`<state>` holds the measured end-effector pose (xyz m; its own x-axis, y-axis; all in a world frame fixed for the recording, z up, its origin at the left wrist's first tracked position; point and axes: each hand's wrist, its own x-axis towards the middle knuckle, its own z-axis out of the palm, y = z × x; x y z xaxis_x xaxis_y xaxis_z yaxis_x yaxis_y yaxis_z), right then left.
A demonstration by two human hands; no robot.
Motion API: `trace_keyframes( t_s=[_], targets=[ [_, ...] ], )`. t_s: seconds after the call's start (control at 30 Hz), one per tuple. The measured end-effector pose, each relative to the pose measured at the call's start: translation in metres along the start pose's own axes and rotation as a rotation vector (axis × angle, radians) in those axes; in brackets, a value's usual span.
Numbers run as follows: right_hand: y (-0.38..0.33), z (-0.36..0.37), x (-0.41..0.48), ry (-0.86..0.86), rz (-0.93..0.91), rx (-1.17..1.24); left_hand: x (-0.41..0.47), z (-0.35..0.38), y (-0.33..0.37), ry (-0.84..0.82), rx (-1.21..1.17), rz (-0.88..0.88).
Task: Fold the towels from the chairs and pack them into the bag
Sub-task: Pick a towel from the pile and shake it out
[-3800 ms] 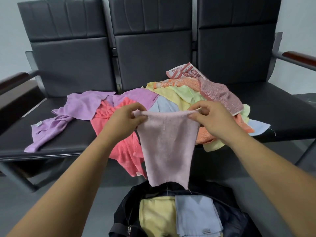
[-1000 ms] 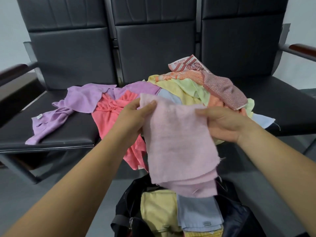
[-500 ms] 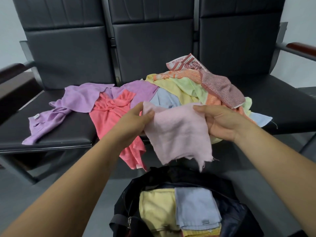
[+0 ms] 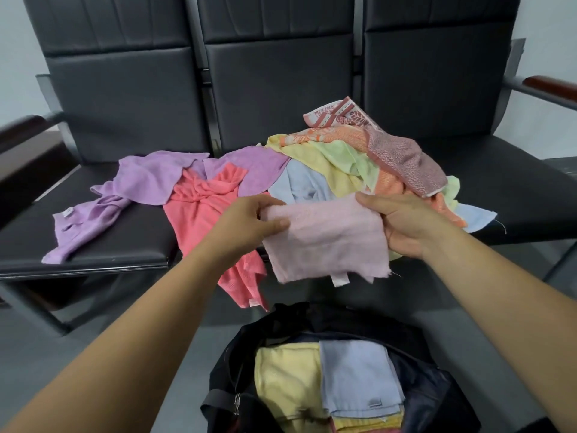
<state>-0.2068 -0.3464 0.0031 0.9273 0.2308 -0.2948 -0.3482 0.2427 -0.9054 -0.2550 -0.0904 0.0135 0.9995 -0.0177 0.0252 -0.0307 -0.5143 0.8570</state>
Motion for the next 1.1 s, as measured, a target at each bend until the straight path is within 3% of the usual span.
trace_keyframes(
  t_s=[0.13, 0.2, 0.47, 0.57, 0.67, 0.8, 0.9, 1.0, 1.1],
  targets=[
    [-0.003, 0.002, -0.008, -0.147, 0.107, 0.127, 0.002, 0.002, -0.005, 0.037, -0.111, -0.013],
    [-0.002, 0.0, -0.009, -0.181, 0.097, 0.079, 0.003, 0.0, -0.008, 0.058, -0.143, -0.034],
    [0.014, -0.007, 0.004, -0.002, -0.092, -0.089, 0.001, -0.003, -0.016, 0.084, -0.399, -0.12],
    [0.019, -0.007, 0.005, 0.03, -0.154, -0.074, -0.002, -0.001, -0.018, 0.076, -0.268, -0.062],
    [0.026, -0.01, 0.001, 0.087, -0.218, -0.257, 0.001, 0.003, -0.027, 0.14, -0.021, 0.003],
    [0.042, -0.013, -0.005, 0.168, -0.331, -0.402, 0.004, 0.018, -0.043, 0.181, 0.127, 0.04],
    [0.062, -0.021, -0.006, 0.165, -0.362, -0.429, 0.0, 0.031, -0.058, 0.109, 0.033, 0.052],
    [0.081, -0.033, -0.006, 0.16, -0.315, -0.414, -0.008, 0.045, -0.078, -0.027, -0.117, 0.014],
    [0.108, -0.043, -0.002, 0.203, -0.24, -0.394, -0.012, 0.063, -0.104, -0.124, -0.122, -0.048]
  ],
)
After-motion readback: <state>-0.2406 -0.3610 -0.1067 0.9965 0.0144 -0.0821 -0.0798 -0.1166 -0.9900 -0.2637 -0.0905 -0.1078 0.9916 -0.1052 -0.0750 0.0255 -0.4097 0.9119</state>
